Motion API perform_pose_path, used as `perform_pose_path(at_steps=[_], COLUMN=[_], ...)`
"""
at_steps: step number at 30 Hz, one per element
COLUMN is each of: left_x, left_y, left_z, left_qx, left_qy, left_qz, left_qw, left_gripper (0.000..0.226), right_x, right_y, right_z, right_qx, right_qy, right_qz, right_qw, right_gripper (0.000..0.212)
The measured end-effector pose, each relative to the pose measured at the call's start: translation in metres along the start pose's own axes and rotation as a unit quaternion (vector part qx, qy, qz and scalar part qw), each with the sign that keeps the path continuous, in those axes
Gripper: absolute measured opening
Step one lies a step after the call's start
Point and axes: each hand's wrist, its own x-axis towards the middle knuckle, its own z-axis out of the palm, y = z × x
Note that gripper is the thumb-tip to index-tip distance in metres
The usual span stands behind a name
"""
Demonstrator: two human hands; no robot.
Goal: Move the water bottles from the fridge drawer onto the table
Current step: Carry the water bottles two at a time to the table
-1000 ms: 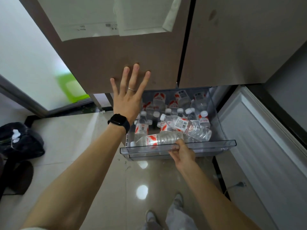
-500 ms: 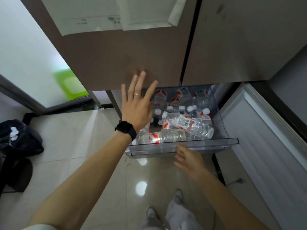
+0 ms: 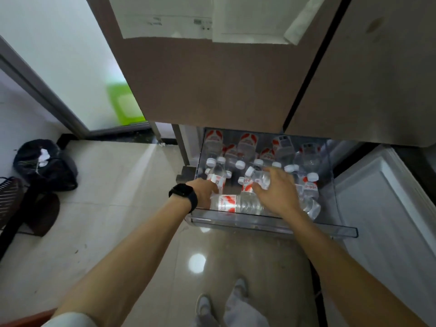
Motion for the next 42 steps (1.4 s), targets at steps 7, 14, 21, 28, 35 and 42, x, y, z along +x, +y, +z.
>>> perform_pose_path(at_steps=[7, 14, 21, 28, 35, 42], left_x=[0.018, 0.029, 0.023, -0.009, -0.018, -0.007], left_y=[0.013, 0.028, 0.033, 0.059, 0.076, 0.104], left_z=[-0.022, -0.023, -0.037, -0.067, -0.064, -0.011], left_qx=[0.002, -0.049, -0.06, 0.115, -0.062, -0.451], left_qy=[-0.136, -0.227, -0.169, 0.028, 0.121, 0.213], left_qz=[-0.025, -0.042, -0.033, 0.095, 0.176, 0.125], left_qw=[0.99, 0.972, 0.983, 0.988, 0.975, 0.858], left_gripper=[0.063, 0.081, 0.096, 0.08, 0.085, 0.072], right_x=[0.048, 0.049, 0.045, -0.001, -0.039, -0.05], right_y=[0.012, 0.021, 0.028, 0.054, 0.076, 0.108], right_z=[0.021, 0.026, 0.016, -0.02, -0.058, -0.049], right_qx=[-0.161, -0.152, -0.091, 0.095, 0.263, 0.296], right_qy=[-0.095, -0.073, -0.032, 0.077, 0.162, 0.139], right_qz=[0.014, -0.015, -0.052, -0.094, -0.033, 0.058], right_qw=[0.982, 0.985, 0.994, 0.988, 0.951, 0.943], right_gripper=[0.077, 0.075, 0.063, 0.058, 0.055, 0.059])
